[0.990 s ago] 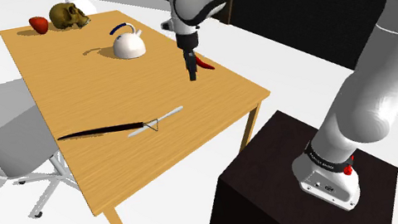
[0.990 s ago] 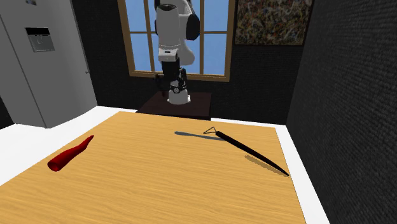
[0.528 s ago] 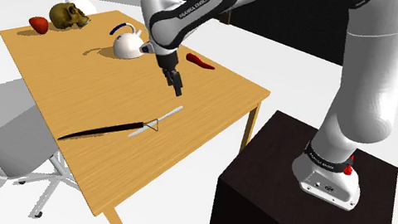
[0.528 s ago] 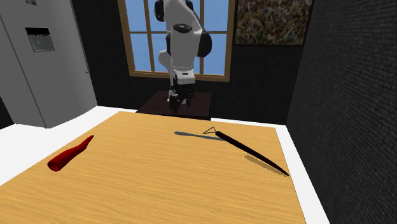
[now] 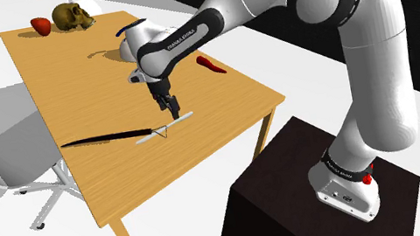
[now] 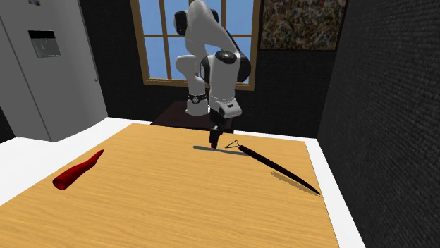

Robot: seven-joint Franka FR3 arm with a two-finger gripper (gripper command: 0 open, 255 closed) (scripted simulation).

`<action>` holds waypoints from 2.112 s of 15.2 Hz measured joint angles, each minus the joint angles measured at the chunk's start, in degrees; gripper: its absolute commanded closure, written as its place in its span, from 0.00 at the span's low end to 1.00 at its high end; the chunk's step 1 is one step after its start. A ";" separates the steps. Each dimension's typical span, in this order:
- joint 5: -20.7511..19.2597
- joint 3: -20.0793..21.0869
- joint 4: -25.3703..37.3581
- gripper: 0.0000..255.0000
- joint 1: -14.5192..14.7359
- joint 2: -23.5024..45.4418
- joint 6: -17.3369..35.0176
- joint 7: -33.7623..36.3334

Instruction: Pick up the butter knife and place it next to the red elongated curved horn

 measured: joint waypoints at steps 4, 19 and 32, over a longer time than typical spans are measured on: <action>-0.44 -0.07 -0.63 0.00 0.07 1.68 2.19 -0.34; -0.70 -0.21 -1.82 1.00 0.06 2.76 4.46 -0.20; -0.16 0.11 -1.48 1.00 -0.15 -0.62 0.78 -0.62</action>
